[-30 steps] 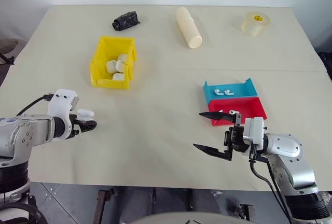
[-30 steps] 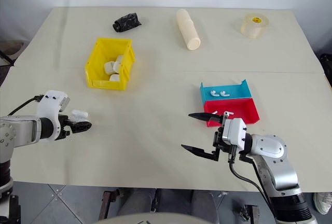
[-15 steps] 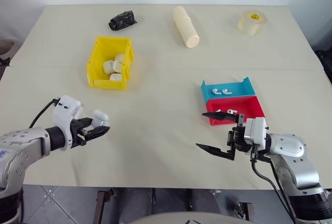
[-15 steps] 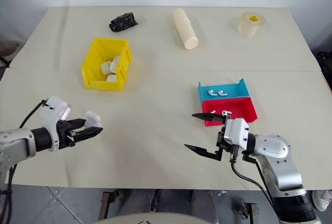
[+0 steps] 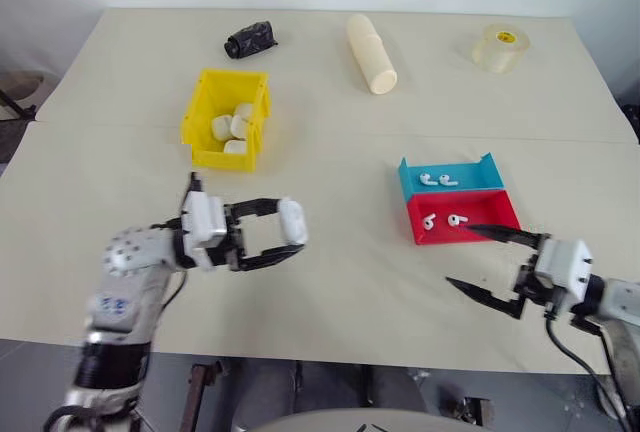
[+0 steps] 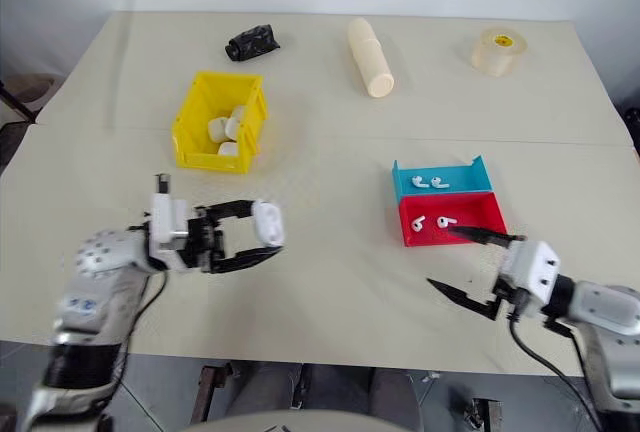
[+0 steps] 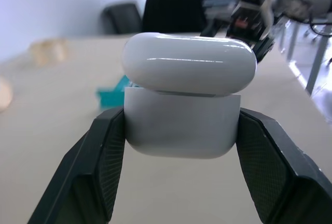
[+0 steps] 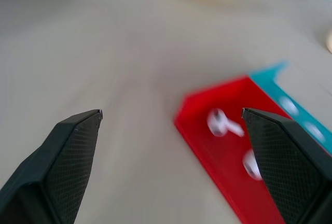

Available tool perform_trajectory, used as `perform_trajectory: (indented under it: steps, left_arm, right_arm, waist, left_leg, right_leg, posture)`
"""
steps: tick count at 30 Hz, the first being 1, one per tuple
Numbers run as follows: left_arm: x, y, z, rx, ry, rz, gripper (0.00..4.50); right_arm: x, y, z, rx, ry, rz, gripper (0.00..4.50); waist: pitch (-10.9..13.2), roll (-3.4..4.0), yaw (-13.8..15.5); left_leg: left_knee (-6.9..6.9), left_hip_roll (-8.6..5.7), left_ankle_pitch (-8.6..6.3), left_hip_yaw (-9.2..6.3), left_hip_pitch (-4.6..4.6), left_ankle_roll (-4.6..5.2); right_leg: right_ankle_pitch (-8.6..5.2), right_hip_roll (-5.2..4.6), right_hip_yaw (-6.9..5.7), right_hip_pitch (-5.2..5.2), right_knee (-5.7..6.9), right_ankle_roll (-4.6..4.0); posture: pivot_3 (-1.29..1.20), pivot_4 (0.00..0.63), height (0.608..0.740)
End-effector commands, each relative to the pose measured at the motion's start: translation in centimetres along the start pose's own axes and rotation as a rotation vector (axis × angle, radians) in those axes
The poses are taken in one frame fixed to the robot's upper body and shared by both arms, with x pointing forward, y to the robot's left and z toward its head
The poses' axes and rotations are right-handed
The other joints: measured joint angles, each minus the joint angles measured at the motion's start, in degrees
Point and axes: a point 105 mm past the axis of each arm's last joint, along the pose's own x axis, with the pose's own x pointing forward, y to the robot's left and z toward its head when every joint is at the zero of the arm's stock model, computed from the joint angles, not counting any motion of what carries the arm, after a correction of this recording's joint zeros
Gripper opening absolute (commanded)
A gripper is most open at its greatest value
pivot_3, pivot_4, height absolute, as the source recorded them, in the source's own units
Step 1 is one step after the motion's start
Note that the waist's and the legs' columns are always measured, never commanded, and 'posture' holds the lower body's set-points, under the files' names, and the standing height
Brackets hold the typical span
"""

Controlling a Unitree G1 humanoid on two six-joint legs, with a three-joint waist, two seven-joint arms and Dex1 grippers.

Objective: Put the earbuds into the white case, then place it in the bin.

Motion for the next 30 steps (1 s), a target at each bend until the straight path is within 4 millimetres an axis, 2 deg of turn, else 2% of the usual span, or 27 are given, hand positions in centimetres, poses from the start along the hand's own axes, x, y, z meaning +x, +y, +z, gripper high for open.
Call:
perform_trajectory:
  steps: [1, 6, 8, 11, 13, 16, 22, 26, 30]
  left_arm:
    - [2.4, -1.1, -0.4, 0.044, -0.082, -0.062, 2.8]
    - [5.2, -2.6, -0.7, -0.007, -0.201, -0.1, 2.8]
    - [6.1, -3.2, -0.6, -0.04, -0.245, -0.12, 2.8]
    - [6.2, -3.2, 0.3, -0.05, -0.326, -0.094, 2.8]
    - [6.3, -3.3, 0.5, -0.07, -0.345, -0.105, 2.8]
    - [6.3, -3.4, 0.0, -0.073, -0.305, -0.113, 2.8]
    - [5.7, -3.9, -0.2, -0.102, -0.289, -0.102, 2.8]
    - [5.6, -4.0, -0.6, -0.102, -0.275, -0.103, 2.8]
    - [5.8, -4.1, -0.4, -0.101, -0.283, -0.131, 2.8]
  right_arm:
    - [-3.0, -1.4, 0.2, -0.046, 0.067, -0.065, 4.5]
    - [-5.4, -2.0, -0.9, -0.015, 0.235, -0.081, 4.5]
    - [-5.5, -2.2, -0.7, -0.011, 0.264, -0.067, 4.5]
    - [-5.0, -2.0, -0.1, -0.012, 0.27, -0.033, 4.5]
    - [-4.2, -2.5, -0.1, 0.027, 0.358, -0.009, 4.5]
    - [-1.8, -3.3, 1.2, 0.036, 0.402, 0.042, 4.5]
    - [2.7, -4.5, 2.2, 0.021, 0.499, 0.087, 4.5]
    - [4.9, -5.0, 2.4, -0.009, 0.533, 0.135, 4.5]
    - [6.7, -6.6, 2.1, -0.069, 0.581, 0.134, 4.5]
  waist:
    - [0.01, -0.03, 0.0]
    - [0.0, 0.0, -0.23]
    - [0.0, -0.01, -0.12]
    - [0.01, -0.01, 0.0]
    - [-0.01, 0.02, -0.06]
    - [0.0, 0.01, -0.28]
    - [0.0, 0.0, 0.09]
    - [0.01, 0.0, 0.29]
    - [0.01, 0.0, -0.07]
  left_leg:
    - [-0.01, -0.05, 0.0, 0.21, 0.0, 0.01]
    - [-0.03, 0.16, 0.0, 0.46, 0.03, 0.0]
    - [0.03, 0.11, 0.0, 0.51, 0.05, 0.01]
    - [0.07, 0.18, 0.0, 0.48, 0.04, 0.01]
    - [0.08, 0.31, 0.0, 0.45, 0.04, 0.02]
    - [0.1, 0.28, 0.0, 0.46, 0.07, 0.02]
    - [0.12, 0.38, 0.0, 0.11, 0.0, 0.01]
    - [0.18, 0.22, -0.01, -0.04, -0.1, 0.03]
    - [0.17, 0.23, -0.01, -0.03, -0.12, 0.03]
  right_leg:
    - [0.0, -0.01, 0.0, 0.0, 0.01, 0.01]
    - [0.0, 0.13, 0.0, 0.0, -0.02, 0.02]
    - [0.01, 0.09, 0.05, 0.0, -0.02, 0.03]
    - [0.02, 0.09, 0.04, 0.0, -0.04, 0.04]
    - [0.02, 0.06, 0.06, 0.0, -0.04, 0.04]
    - [0.03, 0.09, 0.11, 0.0, -0.08, 0.07]
    - [0.03, 0.07, -0.02, -0.03, -0.13, 0.07]
    - [0.05, -0.11, -0.02, -0.08, -0.18, 0.09]
    - [0.04, -0.08, -0.04, -0.09, -0.19, 0.09]
  posture:
    - [0.0, 0.15, 0.74]
    - [0.0, 0.15, 0.74]
    - [0.0, 0.15, 0.74]
    - [0.0, 0.15, 0.74]
    - [0.0, 0.15, 0.74]
    - [0.0, 0.15, 0.74]
    - [0.0, 0.15, 0.74]
    - [0.0, 0.15, 0.74]
    - [0.0, 0.15, 0.74]
